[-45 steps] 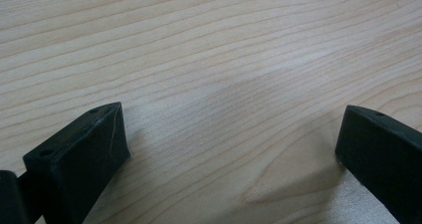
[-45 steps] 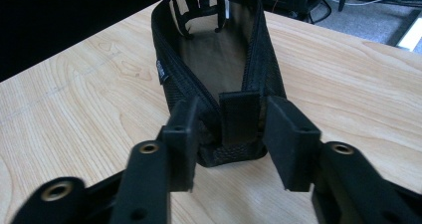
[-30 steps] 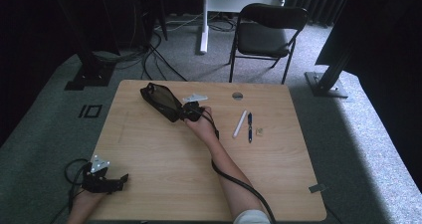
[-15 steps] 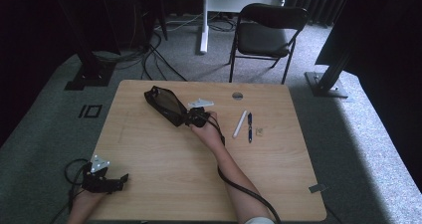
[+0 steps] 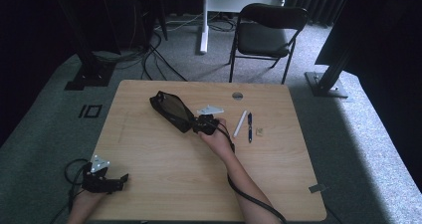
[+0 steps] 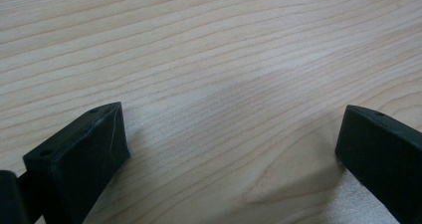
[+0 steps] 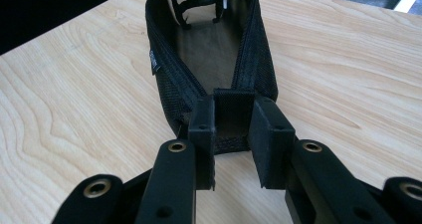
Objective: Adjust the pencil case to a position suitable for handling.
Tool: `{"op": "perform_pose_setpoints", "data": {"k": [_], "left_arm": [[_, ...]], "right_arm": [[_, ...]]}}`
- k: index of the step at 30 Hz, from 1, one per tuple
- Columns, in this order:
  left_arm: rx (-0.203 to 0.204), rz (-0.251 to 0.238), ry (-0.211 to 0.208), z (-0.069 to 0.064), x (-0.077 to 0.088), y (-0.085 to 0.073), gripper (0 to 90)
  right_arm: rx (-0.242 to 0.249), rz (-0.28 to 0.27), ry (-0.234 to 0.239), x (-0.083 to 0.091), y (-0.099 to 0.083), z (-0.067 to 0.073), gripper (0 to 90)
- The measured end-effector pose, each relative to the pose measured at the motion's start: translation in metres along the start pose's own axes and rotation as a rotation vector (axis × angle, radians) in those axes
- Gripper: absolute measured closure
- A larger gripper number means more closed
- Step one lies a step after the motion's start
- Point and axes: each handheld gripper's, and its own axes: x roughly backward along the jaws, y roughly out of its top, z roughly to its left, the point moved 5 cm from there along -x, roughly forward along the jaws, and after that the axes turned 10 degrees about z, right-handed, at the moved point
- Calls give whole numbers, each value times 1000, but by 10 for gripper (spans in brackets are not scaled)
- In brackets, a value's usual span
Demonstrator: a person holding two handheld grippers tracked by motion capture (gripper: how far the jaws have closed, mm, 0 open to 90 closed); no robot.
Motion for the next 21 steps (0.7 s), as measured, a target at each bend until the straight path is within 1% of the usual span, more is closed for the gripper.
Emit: {"op": "perform_pose_setpoints", "data": {"k": [6,12,14,21], "left_arm": [[0,0,0,0,0,0,2],[0,0,0,0,0,0,2],[0,0,0,0,0,0,2],[0,0,0,0,0,0,2]], "right_arm": [[17,3,1,12,-12,3,729],[12,1,8,25,-25,6,728],[15,1,6,30,-29,6,729],[-11,-6,12,45,-43,-2,729]]}}
